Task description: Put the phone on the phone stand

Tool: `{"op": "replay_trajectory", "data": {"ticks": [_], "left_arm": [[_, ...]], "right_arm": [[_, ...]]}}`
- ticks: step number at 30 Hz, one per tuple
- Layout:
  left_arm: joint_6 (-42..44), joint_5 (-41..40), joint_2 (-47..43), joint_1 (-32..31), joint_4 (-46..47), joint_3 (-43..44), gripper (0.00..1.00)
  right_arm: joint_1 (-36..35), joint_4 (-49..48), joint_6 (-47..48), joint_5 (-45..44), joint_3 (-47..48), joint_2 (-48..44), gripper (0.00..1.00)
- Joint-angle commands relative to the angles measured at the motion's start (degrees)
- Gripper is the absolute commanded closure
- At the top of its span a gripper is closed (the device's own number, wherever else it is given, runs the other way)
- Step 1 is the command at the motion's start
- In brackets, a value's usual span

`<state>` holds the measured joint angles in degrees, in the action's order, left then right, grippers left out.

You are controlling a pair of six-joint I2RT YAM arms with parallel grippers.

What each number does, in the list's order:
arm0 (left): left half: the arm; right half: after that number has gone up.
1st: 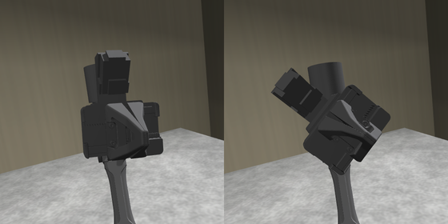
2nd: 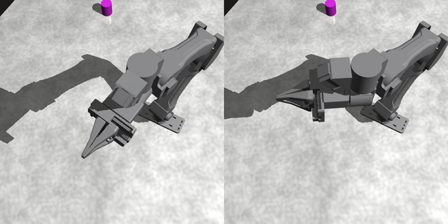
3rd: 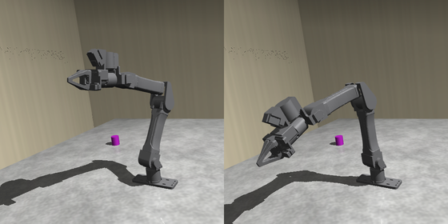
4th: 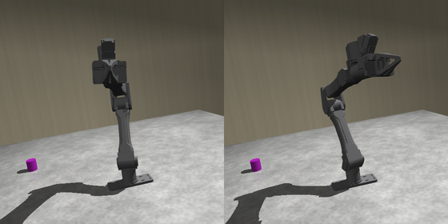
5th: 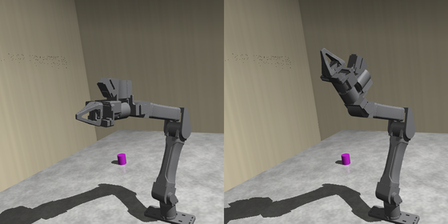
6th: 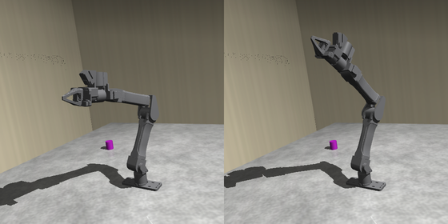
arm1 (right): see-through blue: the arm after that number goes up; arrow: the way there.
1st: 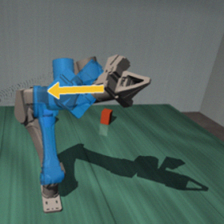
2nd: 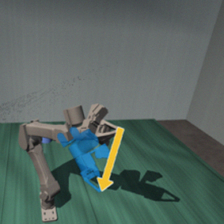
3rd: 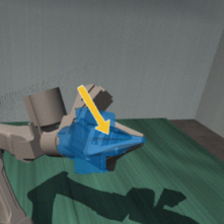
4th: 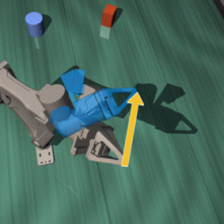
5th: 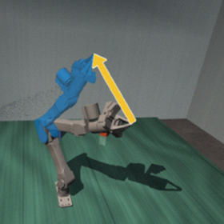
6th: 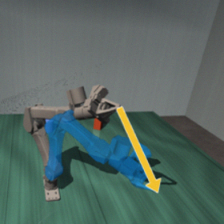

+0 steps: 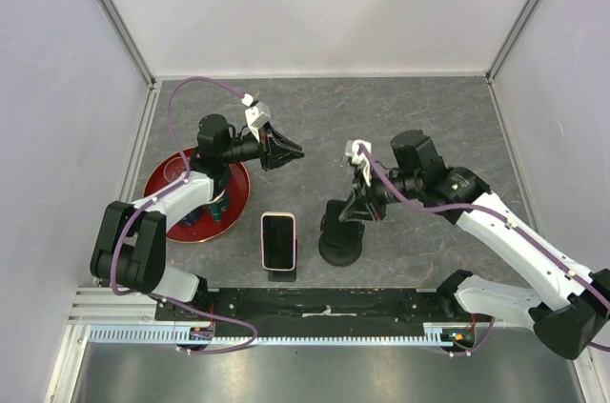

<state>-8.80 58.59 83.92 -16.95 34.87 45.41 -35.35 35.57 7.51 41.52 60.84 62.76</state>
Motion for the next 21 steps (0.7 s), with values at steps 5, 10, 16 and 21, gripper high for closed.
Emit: {"op": "replay_trajectory", "data": {"ticks": [5, 10, 16, 21], "left_arm": [[-0.9, 0.1, -3.1, 0.2, 3.1, -1.0, 0.65], [-1.2, 1.0, -3.3, 0.3, 3.8, -1.2, 0.54], [-1.6, 0.9, -3.1, 0.5, 4.3, -1.4, 0.48], [-1.9, 1.2, -2.8, 0.5, 4.4, -1.2, 0.47]], "right_arm": [[-6.8, -1.0, 8.0, 8.3, 1.9, -1.1, 1.0], [-8.5, 4.9, 14.5, 9.4, 5.8, 4.1, 1.0], [-9.6, 4.2, 15.4, 7.0, 5.3, 4.8, 1.0], [-10.7, 2.6, 13.4, 6.2, 3.2, 4.2, 1.0]]}}
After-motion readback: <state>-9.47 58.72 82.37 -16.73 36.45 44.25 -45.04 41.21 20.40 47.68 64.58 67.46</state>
